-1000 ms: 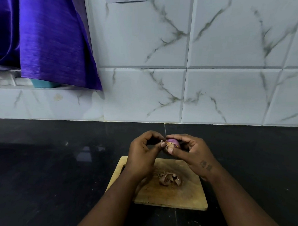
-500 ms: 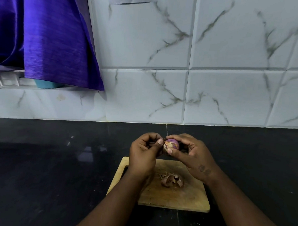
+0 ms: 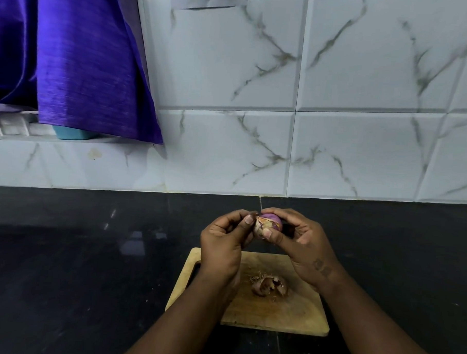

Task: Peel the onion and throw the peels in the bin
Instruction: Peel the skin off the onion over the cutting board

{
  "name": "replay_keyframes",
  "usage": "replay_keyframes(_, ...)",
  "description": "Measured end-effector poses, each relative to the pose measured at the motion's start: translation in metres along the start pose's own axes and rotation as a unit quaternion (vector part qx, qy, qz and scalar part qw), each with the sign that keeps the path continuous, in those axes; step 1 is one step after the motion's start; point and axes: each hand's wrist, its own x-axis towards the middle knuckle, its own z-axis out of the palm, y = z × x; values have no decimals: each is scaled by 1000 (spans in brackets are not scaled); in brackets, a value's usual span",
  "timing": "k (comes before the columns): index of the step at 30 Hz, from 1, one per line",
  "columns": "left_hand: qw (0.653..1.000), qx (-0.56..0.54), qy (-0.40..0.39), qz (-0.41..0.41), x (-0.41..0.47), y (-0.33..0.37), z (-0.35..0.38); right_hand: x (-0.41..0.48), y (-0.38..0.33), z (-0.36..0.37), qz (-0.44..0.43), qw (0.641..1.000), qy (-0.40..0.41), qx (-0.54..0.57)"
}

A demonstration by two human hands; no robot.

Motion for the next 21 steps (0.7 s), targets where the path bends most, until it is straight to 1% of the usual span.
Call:
replay_keyframes(3,995,76,-51,44,2,3,-4,0,0,-4,3,1000,-4,-25)
replay_keyframes(6,986,133,-84,62,2,5,-7,0,0,-7,10,998,-6,-61)
replay_keyframes(9,969,208,-98,88,2,5,-9,0,1,-10,14,996,-13,-91)
replay_keyframes(11,958,248,-93,107,4,4,-11,-1,0,-10,11,992,-22,-122)
replay_keyframes(14,946,282,-87,135,4,4,-12,-1,-1,-9,12,992,-23,-127)
replay_keyframes(17,934,304,-92,164,0,3,-9,-1,0,-6,21,992,-2,-123)
replay_keyframes(19,933,304,-100,165,-3,1,-6,0,2,-5,28,991,17,-130)
replay_keyframes(21,939,291,-115,146,-5,0,-4,1,3,-8,33,991,39,-128)
